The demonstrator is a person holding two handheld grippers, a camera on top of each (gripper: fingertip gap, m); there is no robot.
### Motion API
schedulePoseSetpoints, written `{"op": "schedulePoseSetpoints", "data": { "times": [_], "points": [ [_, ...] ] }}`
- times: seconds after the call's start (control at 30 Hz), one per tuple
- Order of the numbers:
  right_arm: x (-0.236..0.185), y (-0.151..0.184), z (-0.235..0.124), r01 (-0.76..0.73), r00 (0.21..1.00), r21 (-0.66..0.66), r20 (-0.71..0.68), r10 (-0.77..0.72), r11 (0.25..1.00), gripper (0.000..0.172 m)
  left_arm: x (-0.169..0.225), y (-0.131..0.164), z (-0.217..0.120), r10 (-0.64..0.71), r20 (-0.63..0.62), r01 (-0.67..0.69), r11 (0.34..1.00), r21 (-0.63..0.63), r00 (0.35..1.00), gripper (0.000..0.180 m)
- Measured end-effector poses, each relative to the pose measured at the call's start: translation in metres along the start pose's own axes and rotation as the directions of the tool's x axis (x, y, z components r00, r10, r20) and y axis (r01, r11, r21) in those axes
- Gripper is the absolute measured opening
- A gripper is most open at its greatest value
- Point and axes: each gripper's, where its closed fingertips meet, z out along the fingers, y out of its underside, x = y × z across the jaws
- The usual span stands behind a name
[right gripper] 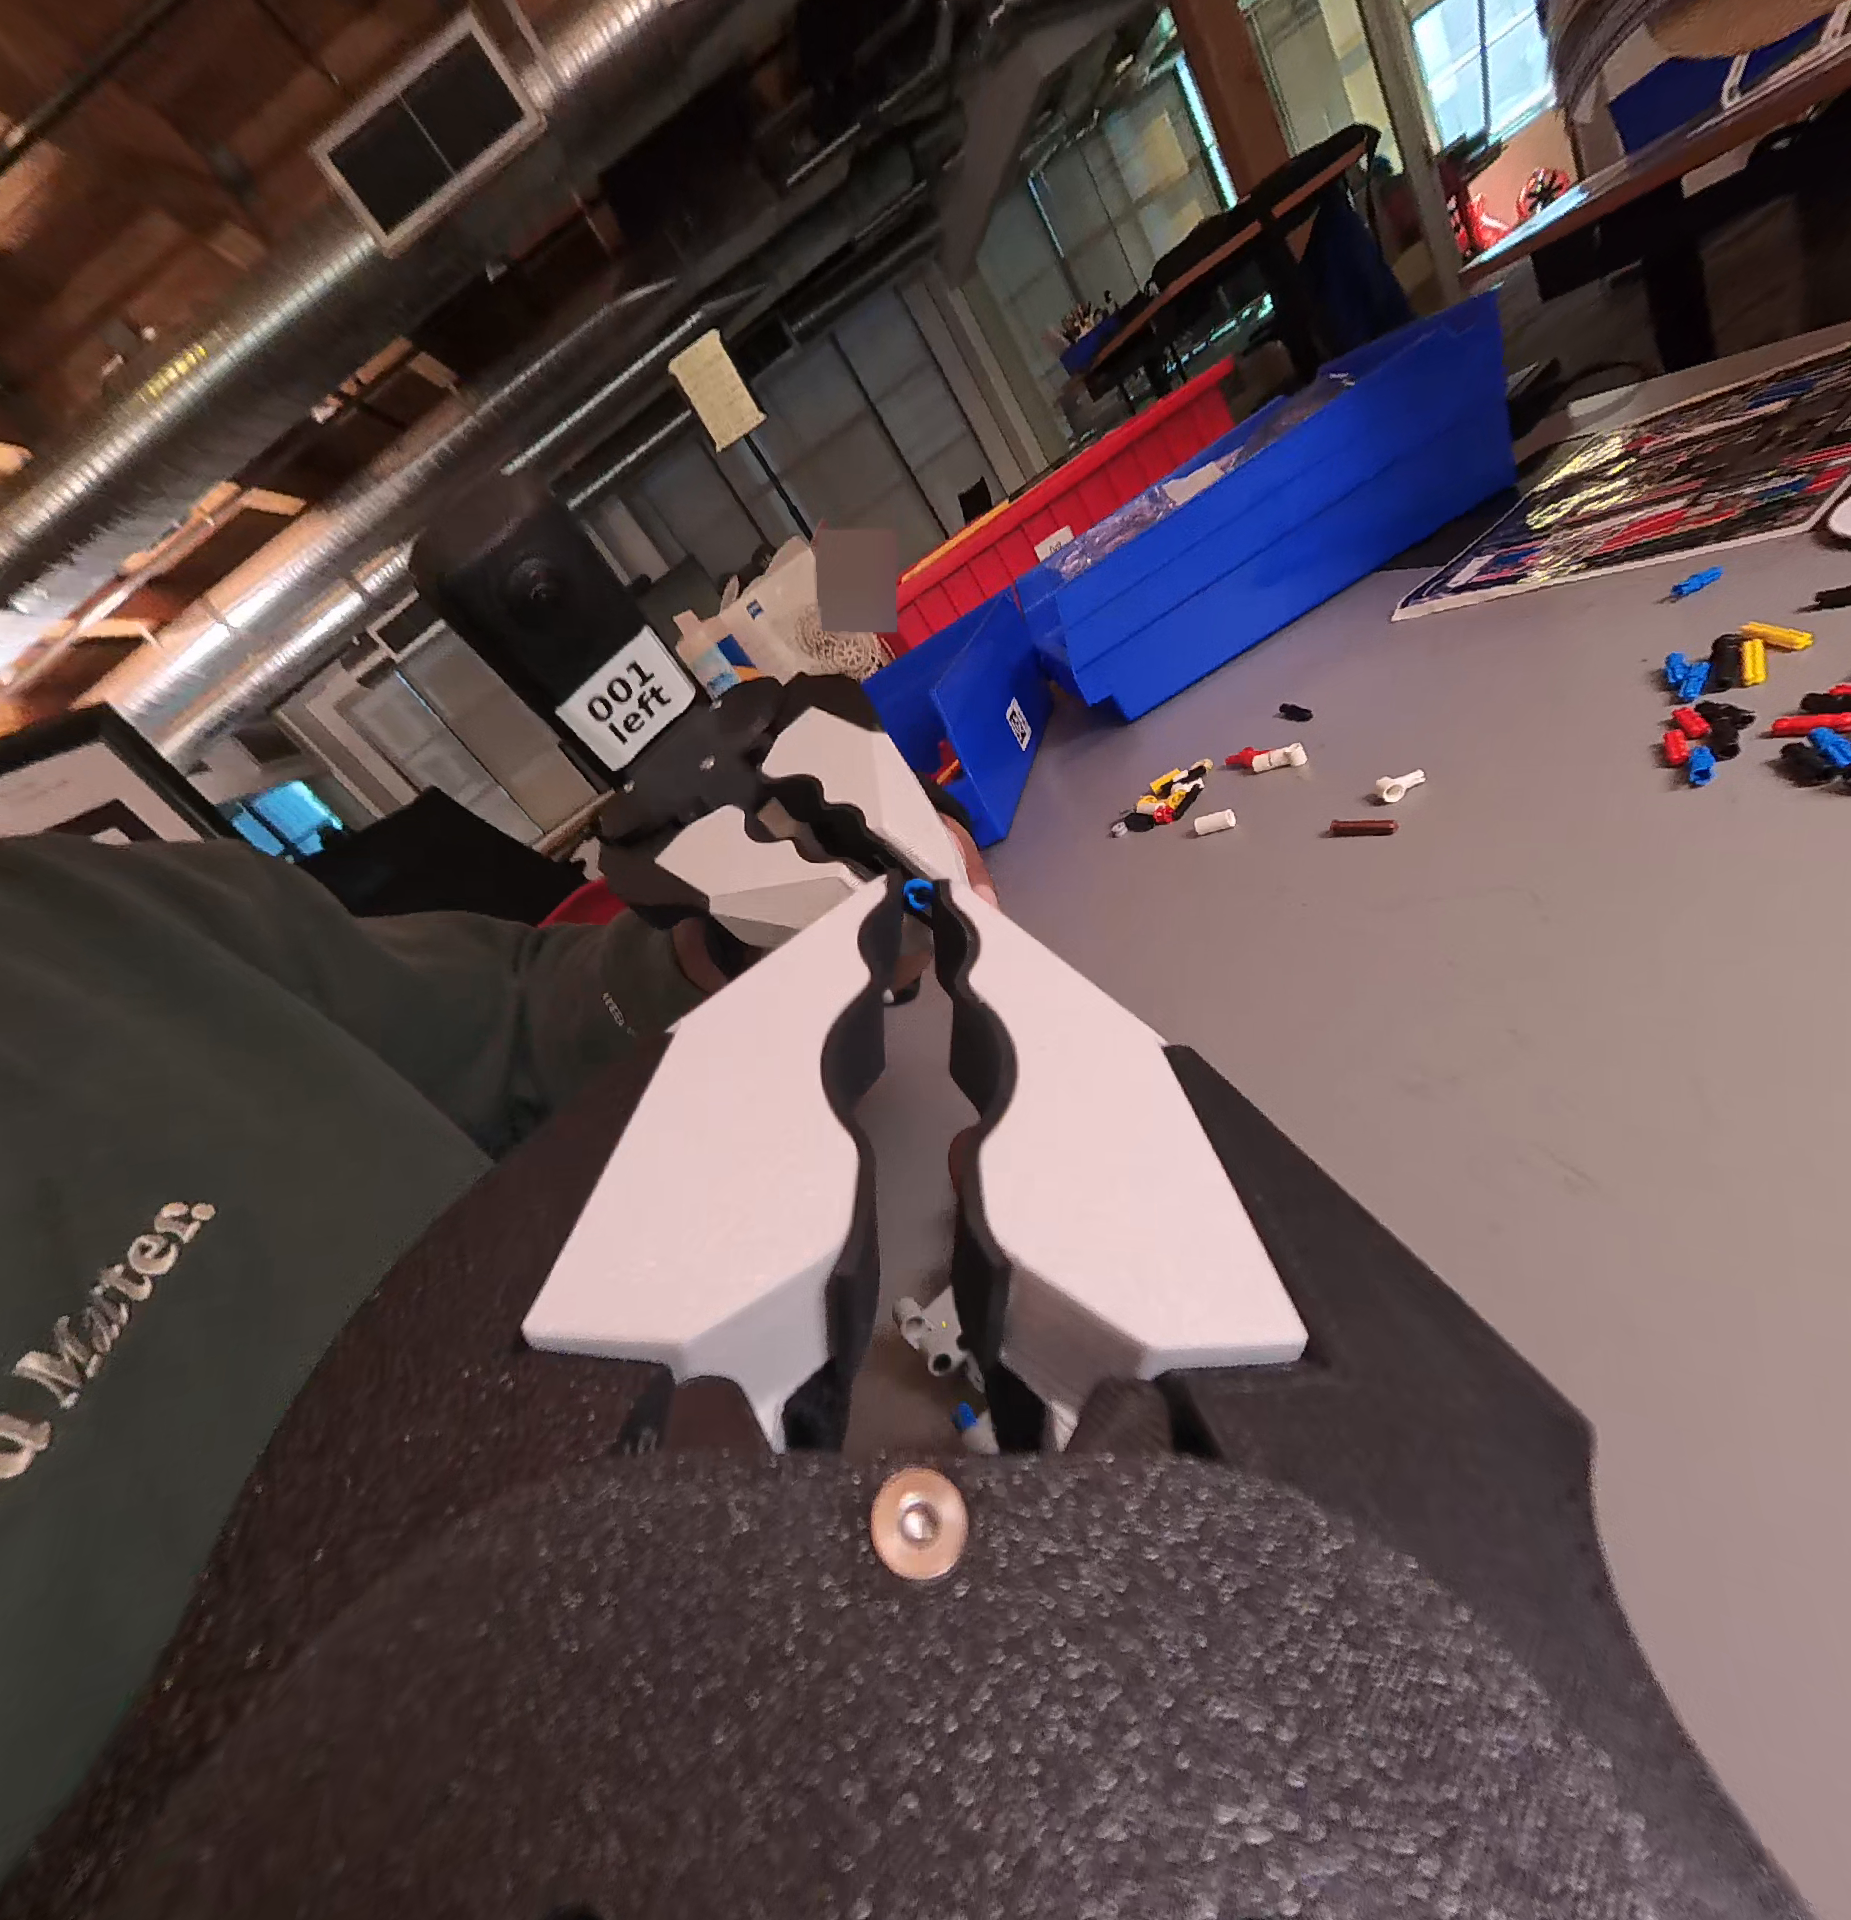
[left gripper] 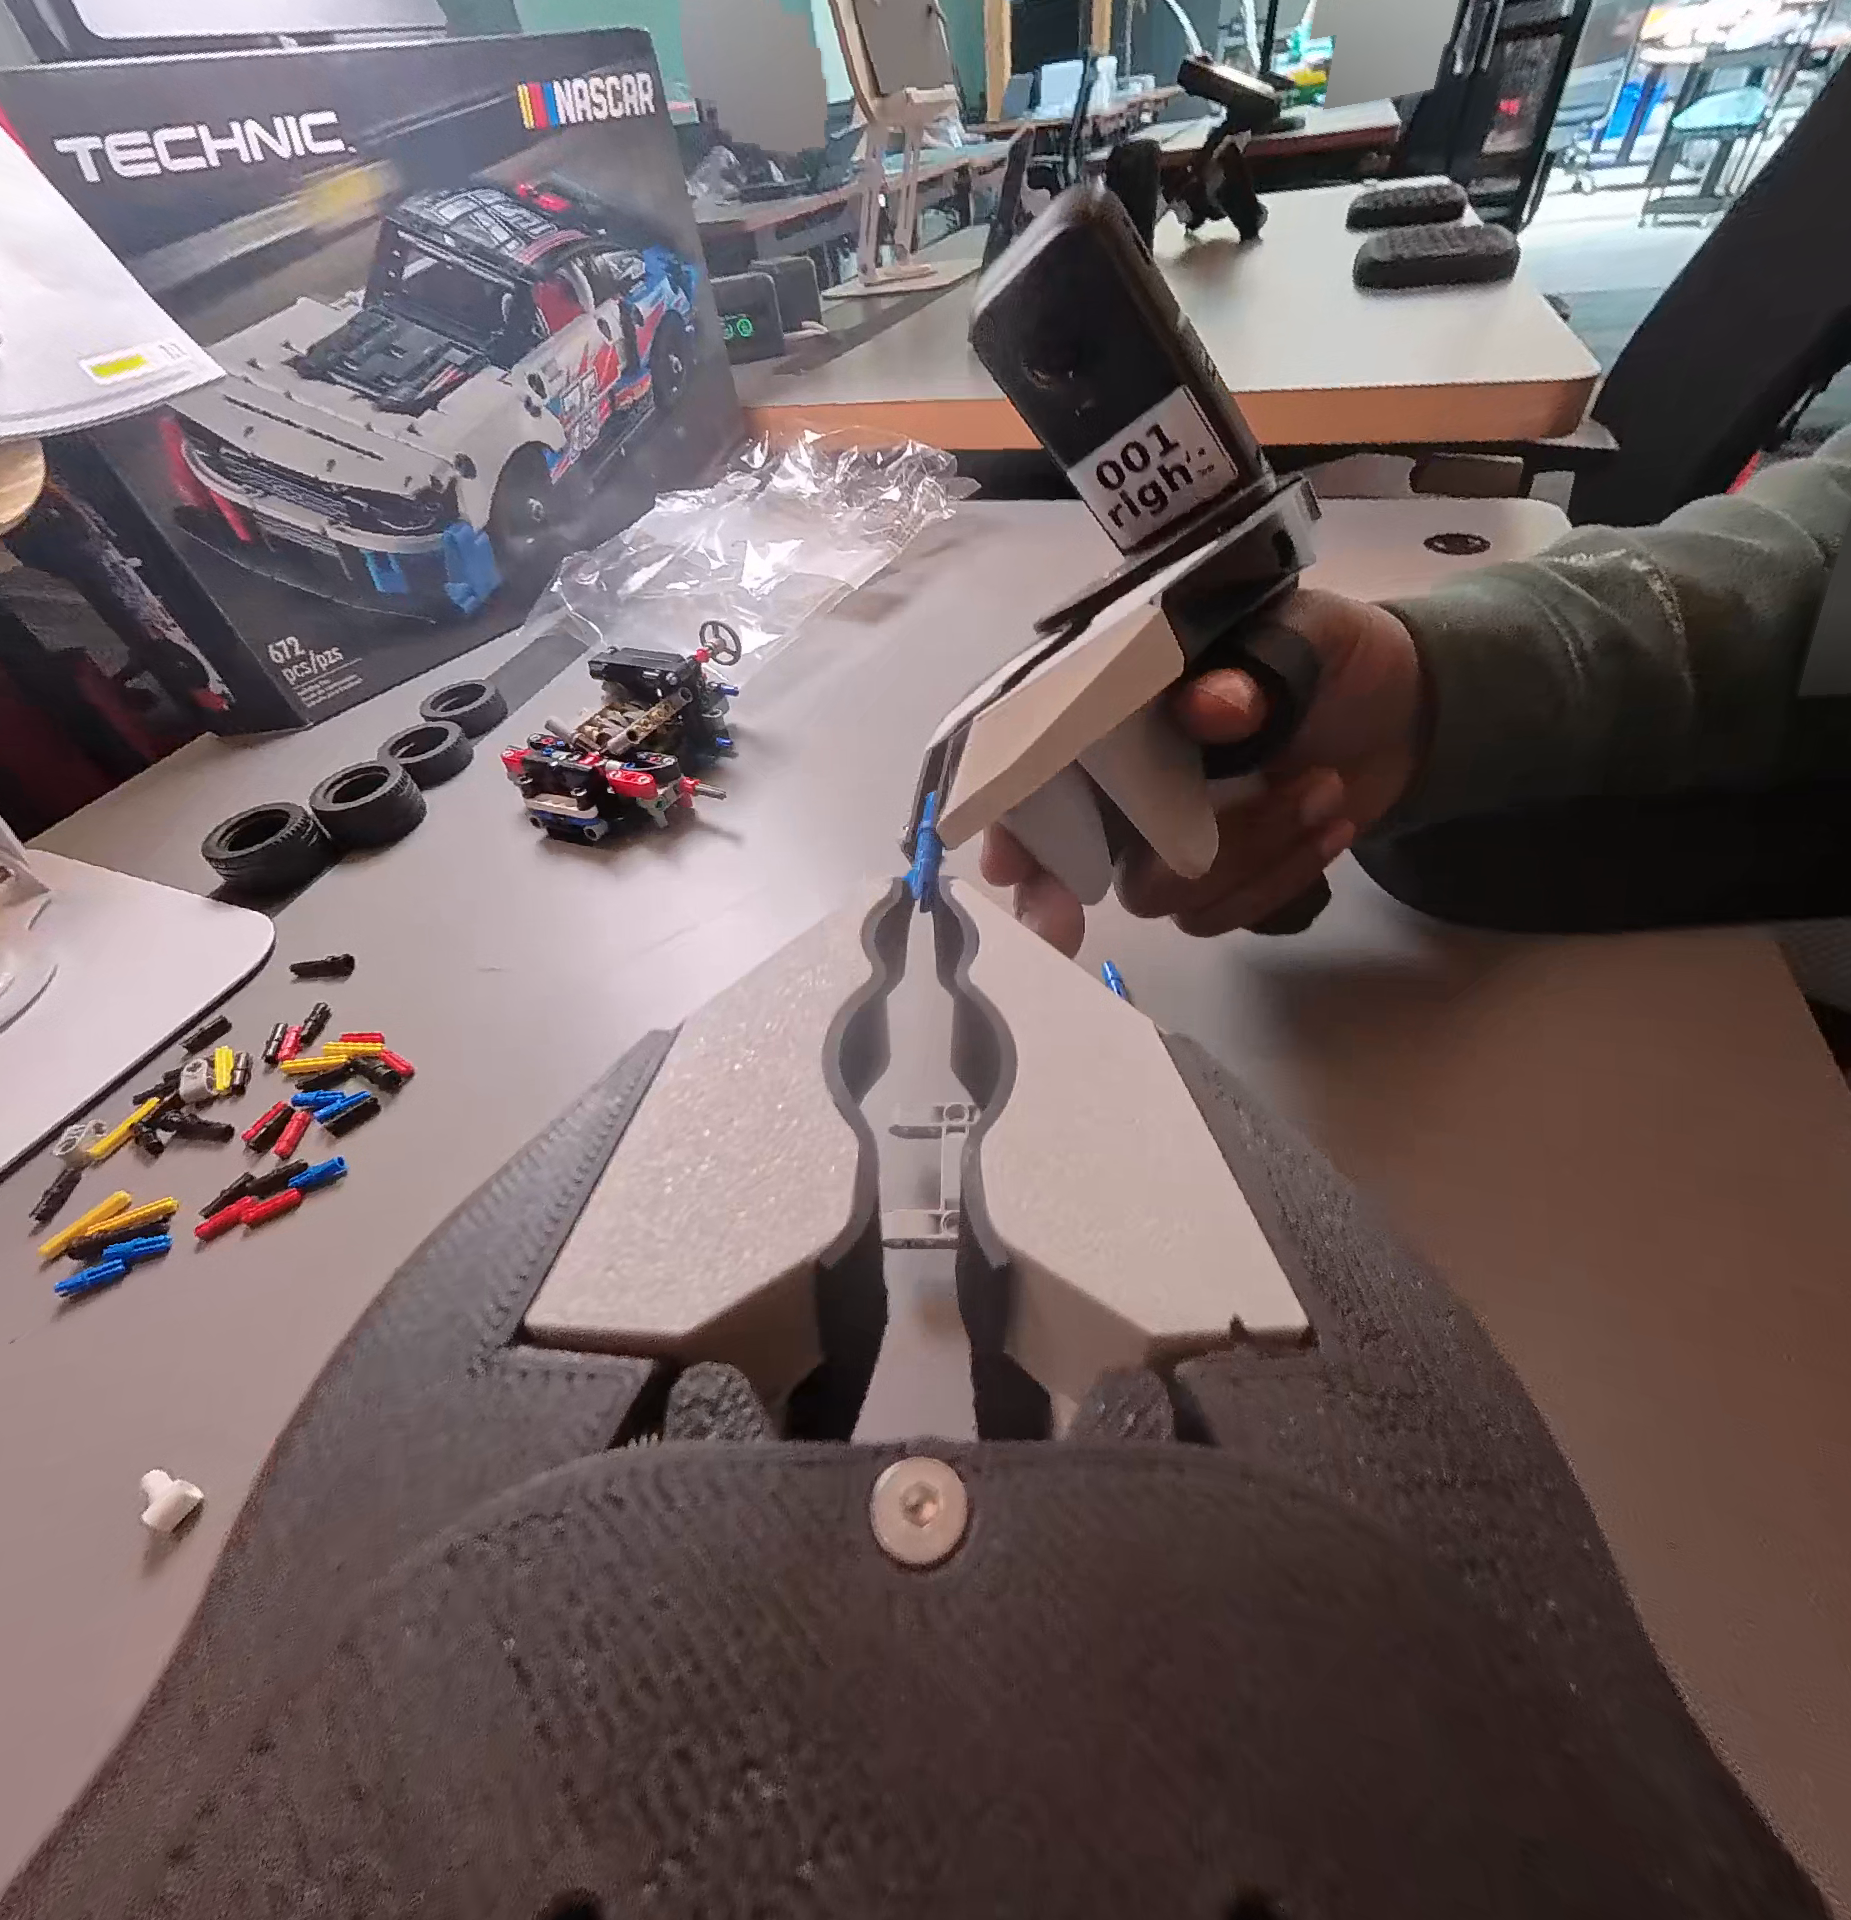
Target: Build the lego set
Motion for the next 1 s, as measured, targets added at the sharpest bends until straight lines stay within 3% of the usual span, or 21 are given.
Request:
{"op": "schedulePoseSetpoints", "data": {
  "times": [0.17,0.3,0.4,0.57,0.73,0.9,1.0],
  "points": [
    [-0.011,0.011,-0.006,0.259,0.966,-0.122,0.051,-0.255,0.958,0.011,0.016,0.001,-0.003,0.0,-0.129,-0.002,1.0,-0.016,0.992,0.002],
    [-0.02,0.028,-0.011,0.552,0.834,-0.206,0.11,-0.541,0.808,0.019,0.031,0.006,-0.005,-0.026,-0.247,0.013,0.998,-0.054,0.969,0.002],
    [-0.025,0.033,-0.012,0.664,0.746,-0.22,0.132,-0.653,0.715,0.02,0.039,0.012,-0.004,-0.034,-0.297,0.008,0.996,-0.089,0.954,0.002],
    [-0.025,0.038,-0.014,0.696,0.715,-0.245,0.144,-0.685,0.675,0.005,0.046,0.016,-0.003,-0.058,-0.34,0.023,0.994,-0.107,0.939,0.002],
    [-0.026,0.039,-0.014,0.707,0.704,-0.248,0.149,-0.695,0.662,0.003,0.048,0.017,-0.004,-0.087,-0.363,0.047,0.992,-0.118,0.928,0.002],
    [-0.016,0.035,-0.016,0.67,0.733,-0.292,0.115,-0.67,0.683,0.003,0.039,0.019,-0.002,-0.157,-0.351,0.118,0.985,-0.128,0.923,0.003],
    [-0.005,0.038,-0.03,0.629,0.76,-0.384,0.123,-0.638,0.676,0.003,0.023,0.033,-0.003,-0.179,-0.31,0.113,0.969,-0.219,0.934,0.016]
  ]
}}
